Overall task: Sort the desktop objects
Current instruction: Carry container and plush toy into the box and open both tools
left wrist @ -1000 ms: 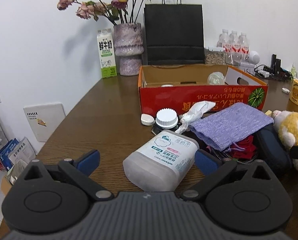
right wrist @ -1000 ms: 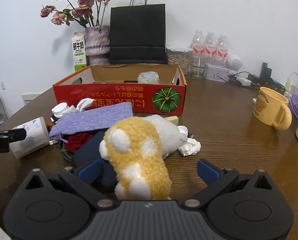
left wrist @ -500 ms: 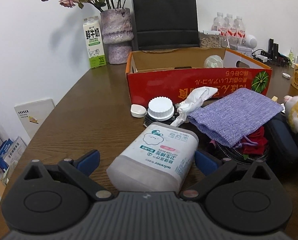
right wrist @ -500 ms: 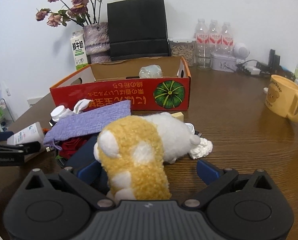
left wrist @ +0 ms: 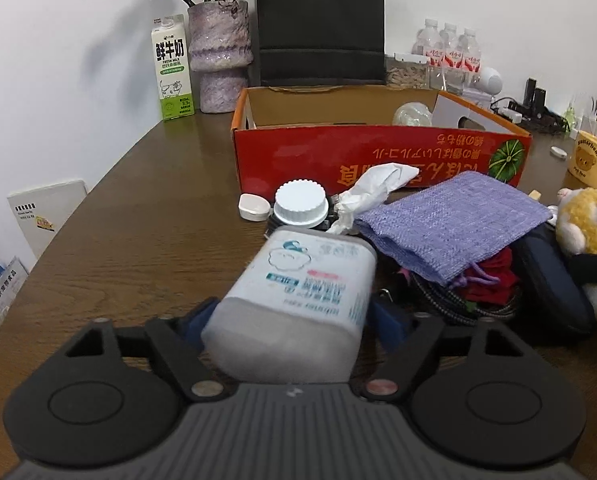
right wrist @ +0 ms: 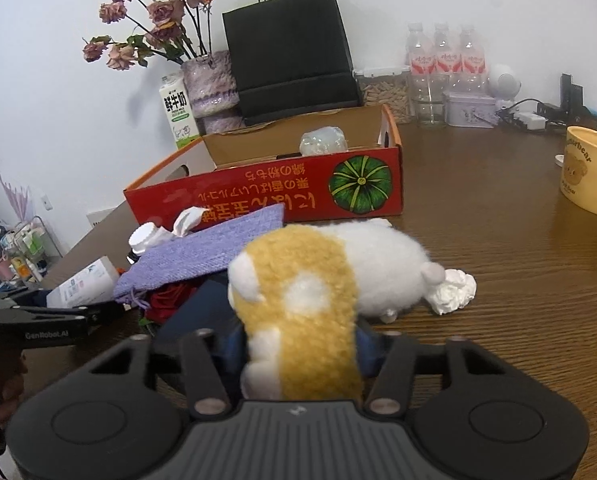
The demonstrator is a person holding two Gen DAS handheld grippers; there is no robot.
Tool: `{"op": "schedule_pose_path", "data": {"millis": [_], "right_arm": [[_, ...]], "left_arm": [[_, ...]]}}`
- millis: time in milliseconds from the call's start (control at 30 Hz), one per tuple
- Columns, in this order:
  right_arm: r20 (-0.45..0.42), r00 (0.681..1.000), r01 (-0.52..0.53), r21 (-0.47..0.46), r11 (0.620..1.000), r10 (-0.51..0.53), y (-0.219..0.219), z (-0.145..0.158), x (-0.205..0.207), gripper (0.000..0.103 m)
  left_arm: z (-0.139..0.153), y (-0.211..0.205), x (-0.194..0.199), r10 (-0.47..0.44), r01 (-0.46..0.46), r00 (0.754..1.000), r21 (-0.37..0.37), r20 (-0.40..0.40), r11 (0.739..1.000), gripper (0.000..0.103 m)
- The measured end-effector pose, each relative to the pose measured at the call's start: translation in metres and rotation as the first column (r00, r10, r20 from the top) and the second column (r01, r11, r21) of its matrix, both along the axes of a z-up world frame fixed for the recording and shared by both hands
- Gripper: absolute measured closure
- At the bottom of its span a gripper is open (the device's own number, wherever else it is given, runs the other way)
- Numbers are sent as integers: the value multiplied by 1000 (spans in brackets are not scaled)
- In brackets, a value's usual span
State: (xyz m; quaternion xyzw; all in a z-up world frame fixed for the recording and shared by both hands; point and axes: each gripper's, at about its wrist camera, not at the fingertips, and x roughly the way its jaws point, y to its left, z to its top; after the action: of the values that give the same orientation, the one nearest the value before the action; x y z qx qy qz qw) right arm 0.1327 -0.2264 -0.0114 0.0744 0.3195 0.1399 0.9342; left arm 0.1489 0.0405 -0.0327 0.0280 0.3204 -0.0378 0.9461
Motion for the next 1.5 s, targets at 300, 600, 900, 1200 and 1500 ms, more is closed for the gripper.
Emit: {"op": "schedule_pose_path", "data": {"millis": [300, 600, 900, 1200, 1500], "right_arm": [[43, 999, 11, -7, 1000, -10, -2, 4, -8, 56], [130, 991, 10, -42, 999, -4, -1, 20, -9, 56], [273, 962, -1, -109, 994, 31, 7, 55, 11, 56], [360, 925, -53, -205, 977, 125, 27, 96, 62, 56], [307, 927, -125, -285, 950, 214, 55, 107, 135, 56]], "left_arm": [[3, 2, -7, 14, -13, 1000, -29, 21, 1000, 34], [22, 5, -14, 17, -12, 996, -54, 92, 998, 35], [64, 4, -9, 16, -4, 971, -54, 239, 999, 37], [111, -9, 32, 6, 8, 927, -34, 375, 999, 37], [132, -27, 99, 11, 6, 914, -42, 406, 999, 37]]}}
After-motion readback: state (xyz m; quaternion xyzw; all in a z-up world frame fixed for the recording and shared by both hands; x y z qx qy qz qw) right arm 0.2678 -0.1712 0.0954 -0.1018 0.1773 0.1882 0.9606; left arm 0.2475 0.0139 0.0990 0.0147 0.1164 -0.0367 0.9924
